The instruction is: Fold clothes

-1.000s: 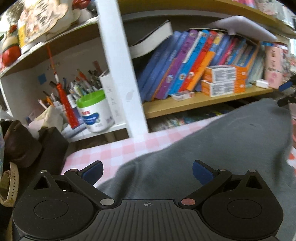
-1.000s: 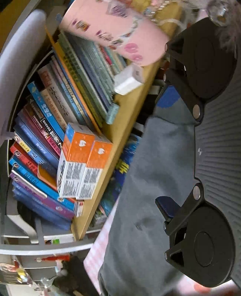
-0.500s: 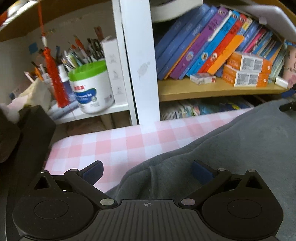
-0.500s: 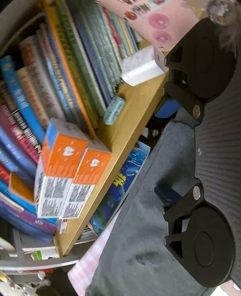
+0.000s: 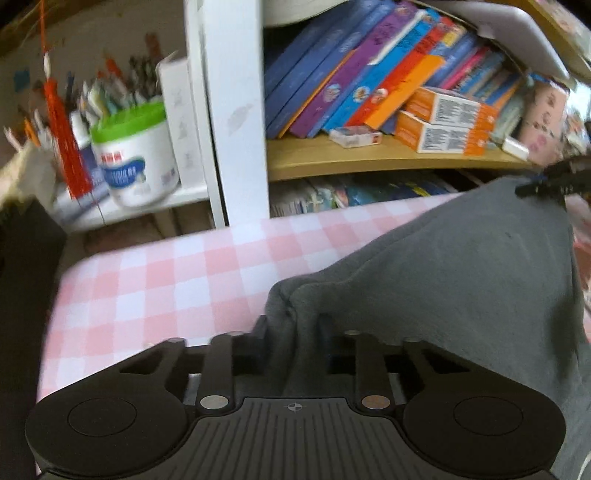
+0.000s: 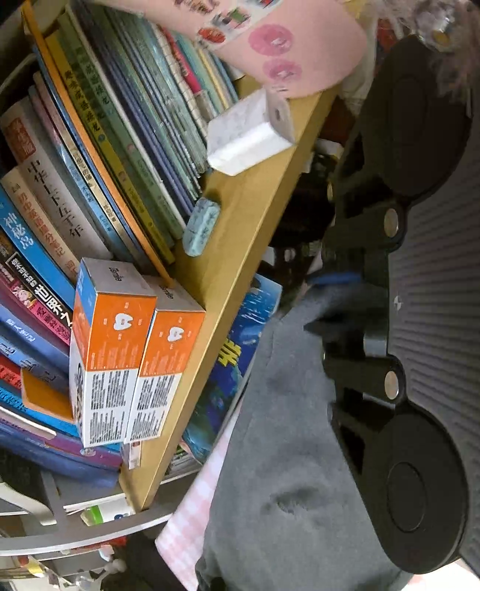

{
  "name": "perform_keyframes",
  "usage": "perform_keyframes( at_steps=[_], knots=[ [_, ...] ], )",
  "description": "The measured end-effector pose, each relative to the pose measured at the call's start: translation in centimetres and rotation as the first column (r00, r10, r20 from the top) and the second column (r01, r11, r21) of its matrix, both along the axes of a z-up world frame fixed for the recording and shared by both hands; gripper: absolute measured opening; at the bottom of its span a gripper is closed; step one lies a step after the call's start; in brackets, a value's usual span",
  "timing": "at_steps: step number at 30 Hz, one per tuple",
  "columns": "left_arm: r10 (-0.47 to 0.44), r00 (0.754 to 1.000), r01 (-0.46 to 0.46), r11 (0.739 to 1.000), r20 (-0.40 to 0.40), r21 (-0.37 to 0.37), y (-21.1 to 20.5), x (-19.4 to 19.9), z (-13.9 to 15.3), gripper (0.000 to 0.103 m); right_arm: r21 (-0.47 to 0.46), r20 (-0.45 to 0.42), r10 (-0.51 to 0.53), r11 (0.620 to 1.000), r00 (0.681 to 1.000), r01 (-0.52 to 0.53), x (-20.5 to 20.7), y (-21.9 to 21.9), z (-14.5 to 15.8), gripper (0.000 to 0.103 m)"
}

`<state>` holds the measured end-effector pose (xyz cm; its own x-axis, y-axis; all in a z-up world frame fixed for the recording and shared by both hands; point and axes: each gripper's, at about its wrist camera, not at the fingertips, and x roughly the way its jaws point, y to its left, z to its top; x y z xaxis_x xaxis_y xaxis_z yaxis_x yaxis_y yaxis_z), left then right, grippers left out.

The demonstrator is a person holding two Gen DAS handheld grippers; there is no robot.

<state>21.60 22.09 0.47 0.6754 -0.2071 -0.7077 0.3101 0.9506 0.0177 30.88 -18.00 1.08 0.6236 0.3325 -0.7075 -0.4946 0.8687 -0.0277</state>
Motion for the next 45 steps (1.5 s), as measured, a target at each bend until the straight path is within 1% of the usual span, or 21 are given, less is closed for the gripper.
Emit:
perform_keyframes(
  at_steps=[2, 4, 9, 12, 15, 17, 19, 21, 24, 25, 26, 27, 28, 30, 31, 32, 34, 36, 38, 41, 45],
  knots=[
    [0.016, 0.998, -0.018, 1.000, 0.061, 0.022, -0.6, -1.5, 1.1, 0.021, 0.017, 0.084, -0.010, 1.000, 0.996, 0.009, -2.1, -0.2, 1.1, 0.014],
    [0.037, 0.991, -0.039, 0.999, 0.131, 0.013, -0.7, -3.5, 2.6, 0.020, 0.039, 0.182, -0.024, 0.999, 0.983, 0.017, -5.0, -0.6, 2.6, 0.014],
    [0.059, 0.953, -0.051, 0.998, 0.296, -0.033, -0.7, -10.6, 6.3, 0.020, 0.030, 0.355, -0.045, 0.999, 0.934, 0.037, -14.4, -2.0, 5.4, 0.014],
    [0.062, 0.931, -0.048, 0.998, 0.360, -0.050, -0.7, -16.1, 7.5, 0.020, 0.034, 0.399, -0.043, 0.999, 0.916, 0.032, -20.9, -3.0, 6.1, 0.014],
    [0.059, 0.930, -0.037, 0.997, 0.363, -0.068, -0.6, -20.8, 7.0, 0.020, 0.006, 0.410, 0.008, 1.000, 0.912, -0.012, -27.5, -3.8, 6.3, 0.014],
    [0.069, 0.933, -0.042, 0.996, 0.353, -0.084, -0.4, -23.6, 6.4, 0.020, -0.002, 0.381, 0.051, 0.999, 0.923, -0.055, -31.7, -4.4, 6.1, 0.015],
    [0.112, 0.939, -0.078, 0.990, 0.326, -0.118, 0.2, -25.7, 5.5, 0.021, -0.012, 0.326, 0.084, 0.996, 0.942, -0.084, -35.8, -4.8, 5.4, 0.015],
    [0.137, 0.947, -0.095, 0.984, 0.290, -0.153, 0.9, -27.3, 4.5, 0.025, -0.032, 0.283, 0.099, 0.995, 0.954, -0.093, -38.5, -4.7, 4.5, 0.017],
    [0.184, 0.947, -0.140, 0.974, 0.262, -0.180, 1.3, -29.5, 3.1, 0.026, -0.077, 0.231, 0.106, 0.993, 0.967, -0.091, -41.9, -4.4, 2.9, 0.018],
    [0.201, 0.946, -0.155, 0.970, 0.254, -0.190, 1.5, -30.3, 2.6, 0.032, -0.086, 0.221, 0.100, 0.993, 0.970, -0.083, -42.8, -4.3, 2.6, 0.023],
    [0.234, 0.937, -0.178, 0.959, 0.261, -0.220, 1.7, -31.2, 2.4, 0.036, -0.079, 0.212, 0.085, 0.994, 0.974, -0.069, -43.5, -4.5, 2.3, 0.031],
    [0.267, 0.926, -0.201, 0.947, 0.266, -0.250, 1.9, -32.1, 2.3, 0.046, -0.054, 0.199, 0.058, 0.997, 0.978, -0.048, -44.0, -4.8, 2.2, 0.035],
    [0.300, 0.915, -0.223, 0.933, 0.271, -0.281, 2.2, -33.0, 2.1, 0.062, -0.025, 0.185, 0.029, 0.999, 0.982, -0.025, -44.5, -5.1, 2.2, 0.042],
    [0.372, 0.885, -0.254, 0.889, 0.280, -0.380, 2.5, -34.8, 1.9, 0.075, 0.038, 0.154, -0.028, 0.999, 0.988, 0.022, -45.3, -5.8, 2.1, 0.046],
    [0.394, 0.875, -0.255, 0.869, 0.282, -0.424, 2.6, -35.5, 1.8, 0.075, 0.082, 0.136, -0.059, 0.996, 0.989, 0.048, -45.7, -6.3, 2.2, 0.049],
    [0.412, 0.866, -0.254, 0.851, 0.283, -0.459, 2.6, -36.0, 1.7, 0.075, 0.127, 0.120, -0.089, 0.989, 0.989, 0.074, -45.9, -6.7, 2.3, 0.057],
    [0.450, 0.846, -0.256, 0.812, 0.284, -0.525, 2.4, -36.7, 1.5, 0.077, 0.223, 0.087, -0.147, 0.967, 0.985, 0.124, -46.1, -7.4, 2.6, 0.065],
    [0.481, 0.832, -0.256, 0.774, 0.275, -0.580, 1.9, -37.1, 1.3, 0.080, 0.341, 0.040, -0.181, 0.927, 0.983, 0.157, -46.0, -8.0, 2.7, 0.068],
    [0.496, 0.830, -0.261, 0.749, 0.254, -0.610, 1.5, -36.7, 1.4, 0.085, 0.428, -0.007, -0.199, 0.885, 0.980, 0.182, -45.7, -8.3, 2.7, 0.071],
    [0.507, 0.825, -0.271, 0.740, 0.247, -0.616, 0.7, -36.2, 1.5, 0.093, 0.527, -0.077, -0.215, 0.820, 0.974, 0.223, -45.0, -8.7, 2.4, 0.073],
    [0.505, 0.835, -0.283, 0.734, 0.217, -0.618, -0.1, -35.7, 0.8, 0.095, 0.554, -0.151, -0.238, 0.783, 0.960, 0.281, -43.5, -8.6, 1.7, 0.073]
  ],
)
